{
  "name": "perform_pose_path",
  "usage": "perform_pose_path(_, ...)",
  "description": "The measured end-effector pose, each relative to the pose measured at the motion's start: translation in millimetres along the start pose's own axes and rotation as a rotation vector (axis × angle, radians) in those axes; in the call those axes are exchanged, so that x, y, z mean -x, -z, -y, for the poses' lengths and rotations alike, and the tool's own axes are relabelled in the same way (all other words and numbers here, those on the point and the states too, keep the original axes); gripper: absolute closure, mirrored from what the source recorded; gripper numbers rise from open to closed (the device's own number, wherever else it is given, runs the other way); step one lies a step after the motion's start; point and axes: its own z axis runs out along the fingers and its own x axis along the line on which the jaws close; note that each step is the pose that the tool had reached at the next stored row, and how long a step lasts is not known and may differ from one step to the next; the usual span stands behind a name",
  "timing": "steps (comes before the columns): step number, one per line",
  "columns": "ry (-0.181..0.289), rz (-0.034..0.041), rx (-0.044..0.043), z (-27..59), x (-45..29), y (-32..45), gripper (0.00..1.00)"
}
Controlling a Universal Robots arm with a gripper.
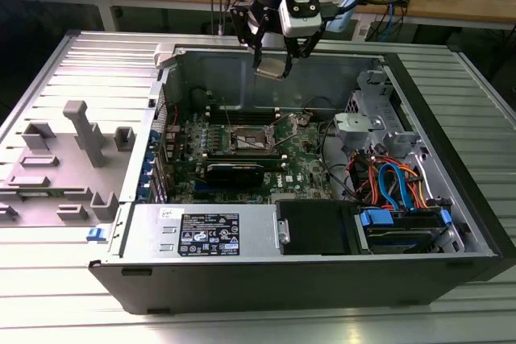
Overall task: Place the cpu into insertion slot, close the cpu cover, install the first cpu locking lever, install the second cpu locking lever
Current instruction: 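Place the cpu into insertion slot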
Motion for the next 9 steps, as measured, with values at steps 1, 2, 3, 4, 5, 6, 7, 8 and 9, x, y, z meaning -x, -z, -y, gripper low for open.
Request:
perform_pose_path(1,-0.001,0.0001,0.0000,0.1,0.0,0.0,0.46)
perform_pose_path(2,-0.002,0.0001,0.0001,0.2,0.0,-0.1,0.46)
perform_pose_path(3,-0.002,0.0002,0.0000,0.2,0.0,-0.1,0.46)
perform_pose_path(4,-0.003,0.0002,0.0000,0.3,0.0,-0.2,0.46)
perform_pose_path(5,-0.003,0.0003,0.0000,0.3,0.0,-0.2,0.46)
perform_pose_path(6,-0.003,0.0003,0.0000,0.3,0.0,-0.2,0.46)
perform_pose_path(7,-0.003,0.0003,0.0000,0.4,0.0,-0.3,0.46)
perform_pose_path(8,-0.004,0.0004,0.0001,0.4,0.0,-0.4,0.46)
perform_pose_path(9,-0.004,0.0004,0.0001,0.4,0.1,-0.4,0.46)
